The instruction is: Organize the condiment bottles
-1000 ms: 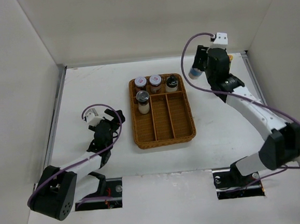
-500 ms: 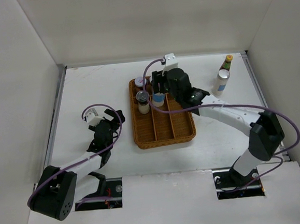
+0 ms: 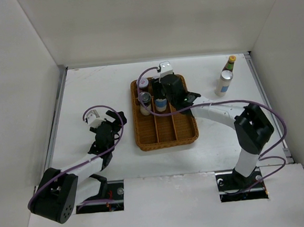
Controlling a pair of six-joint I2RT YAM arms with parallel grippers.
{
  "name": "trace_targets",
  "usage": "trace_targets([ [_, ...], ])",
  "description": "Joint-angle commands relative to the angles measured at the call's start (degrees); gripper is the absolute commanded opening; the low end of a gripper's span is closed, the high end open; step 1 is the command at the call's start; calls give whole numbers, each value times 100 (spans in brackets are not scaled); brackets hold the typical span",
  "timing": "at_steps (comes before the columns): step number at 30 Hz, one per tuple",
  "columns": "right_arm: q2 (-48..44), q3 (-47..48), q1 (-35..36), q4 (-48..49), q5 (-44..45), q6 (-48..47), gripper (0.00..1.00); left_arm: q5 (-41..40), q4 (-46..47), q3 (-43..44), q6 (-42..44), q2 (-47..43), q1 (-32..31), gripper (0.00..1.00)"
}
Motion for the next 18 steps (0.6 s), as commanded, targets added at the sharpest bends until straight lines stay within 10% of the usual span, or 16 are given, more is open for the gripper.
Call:
trace_targets([
  [1,19,-78,15,878,302,-115,55,49,340,48,-2,-18,-6,95],
  [11,-594,-333,15,870,382,-28,93,49,340,57,-2,-18,-32,95],
  [18,-2010,-833,-1002,791,284,289,100,76,340,48,-2,-27,-50,95],
])
